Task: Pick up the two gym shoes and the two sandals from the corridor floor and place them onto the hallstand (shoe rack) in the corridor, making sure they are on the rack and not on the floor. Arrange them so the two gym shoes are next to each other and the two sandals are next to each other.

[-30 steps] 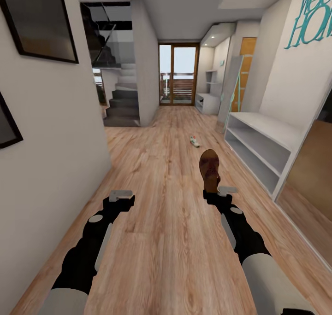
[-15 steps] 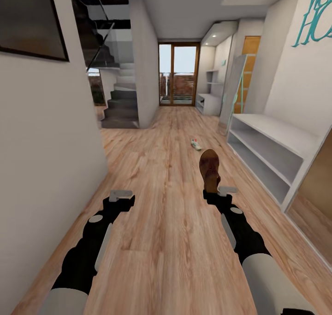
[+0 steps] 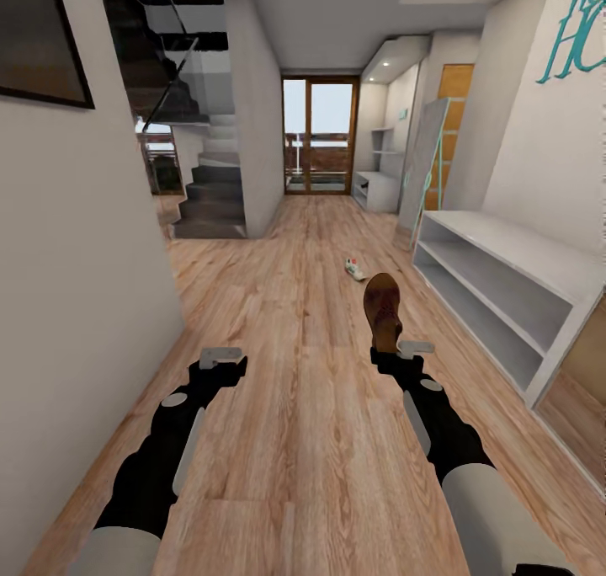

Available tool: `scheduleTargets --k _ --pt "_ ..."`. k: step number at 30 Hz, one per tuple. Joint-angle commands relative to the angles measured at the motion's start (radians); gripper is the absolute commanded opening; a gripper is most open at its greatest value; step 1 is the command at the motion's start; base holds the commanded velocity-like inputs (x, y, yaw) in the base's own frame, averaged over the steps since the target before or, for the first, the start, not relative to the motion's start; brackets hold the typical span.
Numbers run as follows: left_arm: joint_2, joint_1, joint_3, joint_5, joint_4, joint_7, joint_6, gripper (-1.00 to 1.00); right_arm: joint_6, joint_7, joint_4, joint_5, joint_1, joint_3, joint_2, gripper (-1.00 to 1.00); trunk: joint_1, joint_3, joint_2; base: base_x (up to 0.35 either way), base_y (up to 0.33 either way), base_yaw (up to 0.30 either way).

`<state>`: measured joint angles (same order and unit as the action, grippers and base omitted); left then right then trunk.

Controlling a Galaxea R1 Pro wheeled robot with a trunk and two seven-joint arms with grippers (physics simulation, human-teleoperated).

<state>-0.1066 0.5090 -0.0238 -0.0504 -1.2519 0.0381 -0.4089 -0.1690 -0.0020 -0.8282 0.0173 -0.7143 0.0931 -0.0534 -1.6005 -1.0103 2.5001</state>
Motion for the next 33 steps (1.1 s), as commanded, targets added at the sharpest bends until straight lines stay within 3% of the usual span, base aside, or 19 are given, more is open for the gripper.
scheduleTargets --k 1,33 --pt "-0.001 0.000 -0.002 -0.003 -0.002 0.004 -0.005 1.00 -0.006 -0.001 -0.002 0.000 -0.001 0.002 -0.001 -1.00 0.000 -0.001 0.000 0.348 0.000 -0.123" --pt "-0.001 0.000 -0.002 0.001 -0.001 0.004 -0.005 1.00 -0.006 -0.001 -0.002 0.000 -0.001 0.002 -0.002 -1.00 0.000 -0.009 0.000 0.348 0.000 -0.007"
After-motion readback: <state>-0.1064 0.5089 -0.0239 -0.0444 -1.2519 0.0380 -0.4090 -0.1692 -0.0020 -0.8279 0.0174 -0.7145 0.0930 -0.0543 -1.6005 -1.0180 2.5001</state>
